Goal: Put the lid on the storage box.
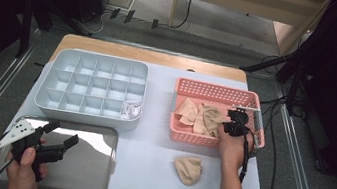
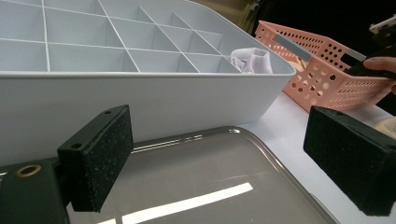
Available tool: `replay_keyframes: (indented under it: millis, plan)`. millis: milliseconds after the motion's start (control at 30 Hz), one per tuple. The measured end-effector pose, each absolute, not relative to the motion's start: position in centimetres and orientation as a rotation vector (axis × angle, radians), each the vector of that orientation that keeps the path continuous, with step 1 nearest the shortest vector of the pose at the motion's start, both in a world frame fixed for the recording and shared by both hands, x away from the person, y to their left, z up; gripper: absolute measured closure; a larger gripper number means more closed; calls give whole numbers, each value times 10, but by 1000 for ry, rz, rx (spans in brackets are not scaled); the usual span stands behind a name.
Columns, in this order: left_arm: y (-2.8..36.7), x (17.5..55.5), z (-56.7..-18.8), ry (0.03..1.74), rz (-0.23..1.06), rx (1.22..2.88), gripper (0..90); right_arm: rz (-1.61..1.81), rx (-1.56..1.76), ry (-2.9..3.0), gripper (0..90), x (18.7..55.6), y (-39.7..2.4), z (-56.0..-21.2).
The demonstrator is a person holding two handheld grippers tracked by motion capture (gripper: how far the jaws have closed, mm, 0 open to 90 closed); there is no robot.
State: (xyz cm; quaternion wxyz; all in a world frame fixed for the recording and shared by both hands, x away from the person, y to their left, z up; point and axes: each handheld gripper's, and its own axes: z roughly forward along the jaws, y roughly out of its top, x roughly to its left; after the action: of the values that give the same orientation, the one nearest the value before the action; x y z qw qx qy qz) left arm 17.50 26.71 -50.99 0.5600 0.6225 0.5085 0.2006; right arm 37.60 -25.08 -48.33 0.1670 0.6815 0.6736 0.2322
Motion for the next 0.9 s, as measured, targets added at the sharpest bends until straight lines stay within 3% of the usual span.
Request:
replay_keyframes:
  millis: [400, 900]
  plan:
    - [265, 175, -510, 1198, 473, 1476, 86, 972, 1811, 1858, 833, 356, -251, -453]
    - [265, 174, -510, 1198, 472, 1474, 86, 1191, 1581, 1938, 875, 346, -210, -445]
